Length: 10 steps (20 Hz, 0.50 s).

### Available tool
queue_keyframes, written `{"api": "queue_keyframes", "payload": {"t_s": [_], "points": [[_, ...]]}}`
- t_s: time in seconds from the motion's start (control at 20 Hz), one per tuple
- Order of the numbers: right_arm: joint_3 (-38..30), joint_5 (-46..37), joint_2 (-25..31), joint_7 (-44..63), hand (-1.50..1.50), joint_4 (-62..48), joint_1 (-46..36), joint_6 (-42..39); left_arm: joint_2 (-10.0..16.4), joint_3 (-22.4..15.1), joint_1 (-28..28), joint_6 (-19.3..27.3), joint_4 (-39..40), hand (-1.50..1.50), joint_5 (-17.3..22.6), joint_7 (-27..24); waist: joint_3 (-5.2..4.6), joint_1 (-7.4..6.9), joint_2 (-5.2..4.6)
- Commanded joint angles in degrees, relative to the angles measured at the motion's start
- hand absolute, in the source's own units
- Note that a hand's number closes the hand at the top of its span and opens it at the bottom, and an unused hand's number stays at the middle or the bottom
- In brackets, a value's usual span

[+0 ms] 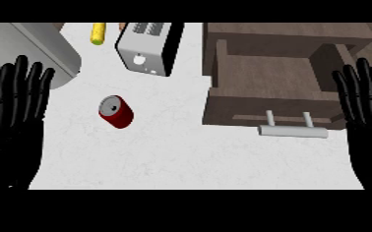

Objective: Pick up the can, place it into the drawer and close the drawer

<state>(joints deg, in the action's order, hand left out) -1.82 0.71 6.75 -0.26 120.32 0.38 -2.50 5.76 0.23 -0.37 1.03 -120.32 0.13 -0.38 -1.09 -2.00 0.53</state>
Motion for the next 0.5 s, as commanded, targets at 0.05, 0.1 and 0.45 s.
{"api": "queue_keyframes", "payload": {"t_s": [0.05, 0.1, 0.45], "points": [[1.0, -0.8, -1.4, -2.1, -1.50, -1.1, 0.4, 0.2, 4.4, 6.3, 0.2, -8.0, 3.0, -1.50, 10.6, -3.2, 1.05, 1.84, -0.56], [1.6, -0.7, -1.6, 0.6, -1.50, 1.0, 0.0, 0.8, 5.6, 5.7, 2.8, -12.3, 2.2, -1.50, 14.0, -4.6, 1.00, 1.67, -0.49], [-1.4, -0.4, -3.4, 11.4, -1.50, -2.5, 3.3, 5.7, 14.0, 11.6, 3.5, -17.1, 11.8, -1.50, 24.3, 11.0, 1.05, 2.09, -0.62]]}}
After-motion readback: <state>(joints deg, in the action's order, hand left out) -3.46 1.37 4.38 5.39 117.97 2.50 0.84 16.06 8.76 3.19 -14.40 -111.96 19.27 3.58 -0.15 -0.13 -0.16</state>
